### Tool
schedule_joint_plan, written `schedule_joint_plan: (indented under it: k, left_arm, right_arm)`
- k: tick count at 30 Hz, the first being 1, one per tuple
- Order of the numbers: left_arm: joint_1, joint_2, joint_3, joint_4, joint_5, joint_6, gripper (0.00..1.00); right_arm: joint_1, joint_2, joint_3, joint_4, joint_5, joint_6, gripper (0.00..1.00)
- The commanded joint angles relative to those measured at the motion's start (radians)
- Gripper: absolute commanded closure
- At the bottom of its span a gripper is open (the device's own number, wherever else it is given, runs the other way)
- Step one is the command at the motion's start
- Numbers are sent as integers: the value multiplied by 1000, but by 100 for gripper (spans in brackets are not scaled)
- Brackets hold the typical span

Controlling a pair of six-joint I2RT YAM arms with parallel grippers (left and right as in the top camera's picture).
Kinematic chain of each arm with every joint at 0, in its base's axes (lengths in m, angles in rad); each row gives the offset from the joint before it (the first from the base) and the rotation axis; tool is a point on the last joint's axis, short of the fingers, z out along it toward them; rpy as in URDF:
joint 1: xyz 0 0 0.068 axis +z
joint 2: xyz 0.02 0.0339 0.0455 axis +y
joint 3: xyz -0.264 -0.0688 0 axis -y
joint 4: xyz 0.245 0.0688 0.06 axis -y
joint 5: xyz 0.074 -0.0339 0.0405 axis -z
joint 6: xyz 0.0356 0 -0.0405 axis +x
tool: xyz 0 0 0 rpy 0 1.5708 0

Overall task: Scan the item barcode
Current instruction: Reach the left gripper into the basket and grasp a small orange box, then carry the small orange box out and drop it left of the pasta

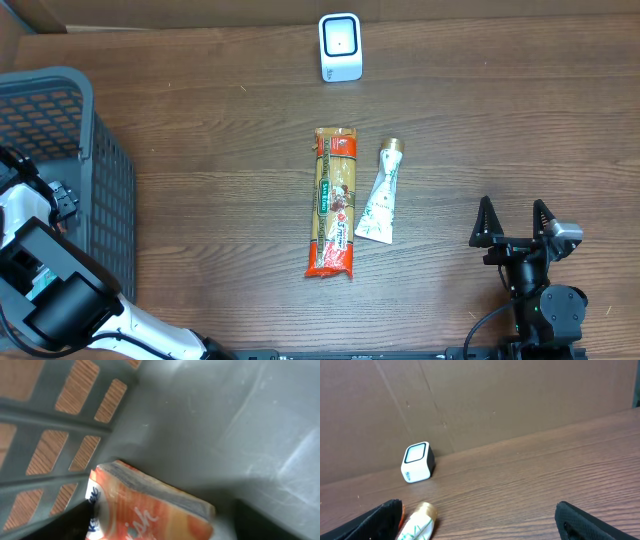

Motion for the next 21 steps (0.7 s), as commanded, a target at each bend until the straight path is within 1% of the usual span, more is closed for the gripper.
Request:
schedule_joint_plan:
  k: [1, 2, 3, 4, 6, 12, 15, 16, 21]
  left_arm:
    - [5, 43, -2, -10, -24, 24, 55]
    - [4, 43, -1, -10, -24, 24, 69]
    - [3, 43, 0, -10, -24, 24, 75]
    - [0, 43, 0, -10, -24, 24, 83]
    - [-5, 42, 0, -10, -24, 24, 96]
    - [-37, 22, 26, -51, -27, 25, 96]
    - [-61, -10, 68, -98, -27, 19, 96]
    - [-75, -37, 115, -145, -27, -14, 96]
    - [-98, -128, 256, -264, -19, -121, 96]
  right_arm:
    - [6, -7, -11, 2, -2, 3, 0]
    - [6, -7, -11, 2, -2, 3, 0]
    - [6, -7, -11, 2, -2, 3, 0]
    - [6, -7, -11, 2, -2, 3, 0]
    - [6, -7, -11, 2, -2, 3, 0]
    - [6, -7, -11, 2, -2, 3, 0]
    - [6, -7, -11, 2, -2, 3, 0]
    - [6, -7, -11, 2, -2, 3, 0]
    - [6, -7, -11, 2, -2, 3, 0]
